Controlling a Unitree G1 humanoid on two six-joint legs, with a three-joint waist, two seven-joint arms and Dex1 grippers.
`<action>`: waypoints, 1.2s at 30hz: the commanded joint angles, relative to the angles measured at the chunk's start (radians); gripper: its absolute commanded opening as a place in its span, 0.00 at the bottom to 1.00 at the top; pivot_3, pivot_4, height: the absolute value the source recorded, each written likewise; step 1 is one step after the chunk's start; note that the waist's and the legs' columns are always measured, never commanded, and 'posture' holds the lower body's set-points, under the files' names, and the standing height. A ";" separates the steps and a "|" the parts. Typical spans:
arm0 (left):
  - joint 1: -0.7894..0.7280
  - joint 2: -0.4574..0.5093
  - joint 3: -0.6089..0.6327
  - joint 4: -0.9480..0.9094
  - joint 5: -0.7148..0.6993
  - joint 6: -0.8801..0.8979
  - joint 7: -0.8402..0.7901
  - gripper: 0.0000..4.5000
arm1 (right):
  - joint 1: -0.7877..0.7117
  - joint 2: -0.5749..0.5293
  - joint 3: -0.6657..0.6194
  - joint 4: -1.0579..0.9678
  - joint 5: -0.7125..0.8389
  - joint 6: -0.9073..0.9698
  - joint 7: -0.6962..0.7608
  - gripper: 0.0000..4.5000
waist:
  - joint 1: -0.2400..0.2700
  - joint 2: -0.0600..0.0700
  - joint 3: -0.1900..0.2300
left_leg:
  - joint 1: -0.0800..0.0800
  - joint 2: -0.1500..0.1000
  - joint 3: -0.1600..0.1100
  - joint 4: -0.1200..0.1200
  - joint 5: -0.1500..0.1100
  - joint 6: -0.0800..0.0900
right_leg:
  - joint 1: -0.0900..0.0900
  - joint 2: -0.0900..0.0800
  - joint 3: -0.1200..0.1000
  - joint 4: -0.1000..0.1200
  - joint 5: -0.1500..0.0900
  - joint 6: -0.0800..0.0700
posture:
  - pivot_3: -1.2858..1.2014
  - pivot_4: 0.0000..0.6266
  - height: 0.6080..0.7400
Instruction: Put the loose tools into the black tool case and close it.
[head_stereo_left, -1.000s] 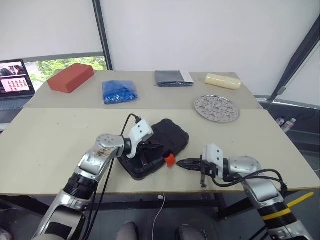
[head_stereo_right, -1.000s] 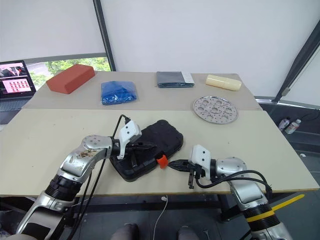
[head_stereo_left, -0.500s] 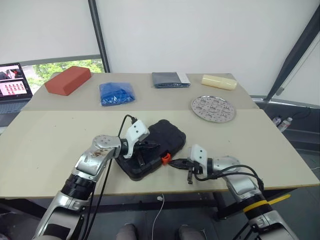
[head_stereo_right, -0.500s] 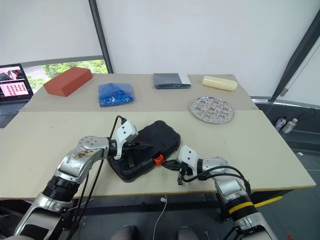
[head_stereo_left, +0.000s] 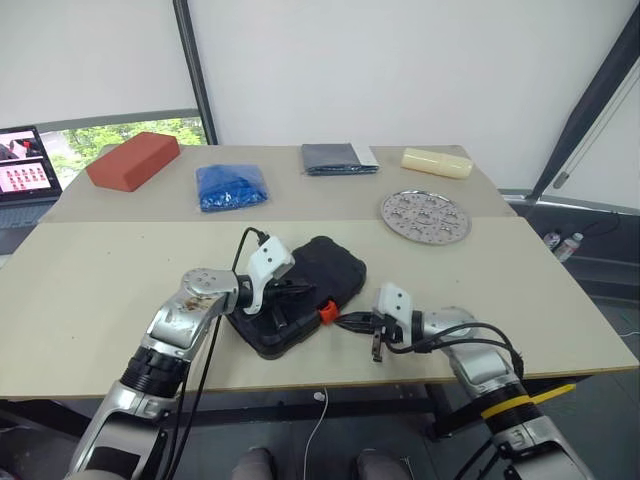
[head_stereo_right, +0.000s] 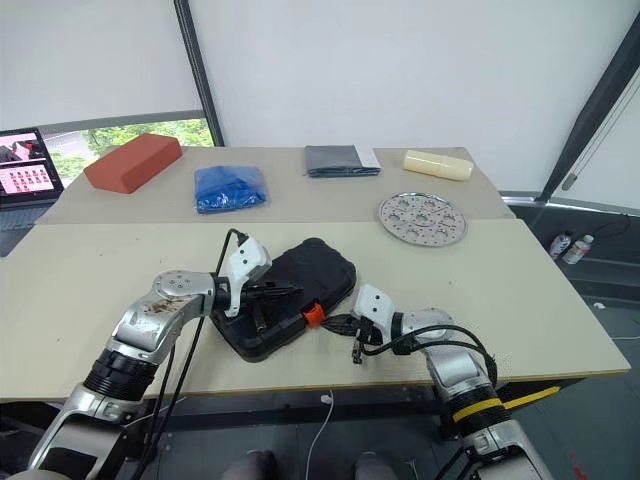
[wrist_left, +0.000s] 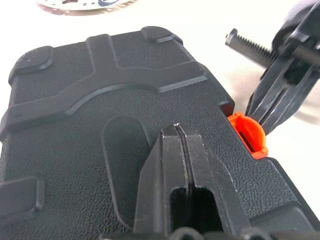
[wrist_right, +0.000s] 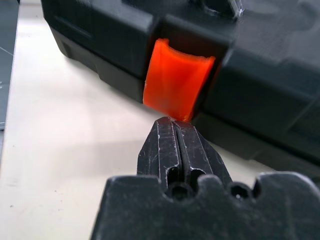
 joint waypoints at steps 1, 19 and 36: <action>0.051 0.012 -0.068 0.081 0.054 0.046 0.000 0.01 | -0.007 -0.018 -0.003 -0.041 -0.008 0.019 -0.009 0.00 | 0.001 0.000 0.000 | 0.000 0.000 0.000 0.000 0.000 0.000 | 0.000 0.000 0.000 0.000 0.000 0.000 | 0.52 0.24 1.00; 0.032 0.011 -0.081 0.122 0.067 0.071 0.002 0.01 | -0.087 0.093 0.009 0.027 -0.018 0.053 -0.062 0.00 | -0.001 0.000 0.000 | 0.000 0.000 0.000 -0.001 0.000 -0.001 | -0.006 0.000 0.000 0.000 0.000 -0.001 | 0.52 0.24 1.00; 0.056 0.027 -0.093 0.100 0.058 0.093 -0.014 0.01 | -0.029 -0.024 0.005 -0.135 -0.001 0.226 0.000 0.00 | -0.001 0.000 -0.002 | 0.000 0.000 0.000 -0.007 -0.001 -0.001 | -0.007 0.000 0.000 -0.004 -0.001 -0.003 | 0.52 0.24 1.00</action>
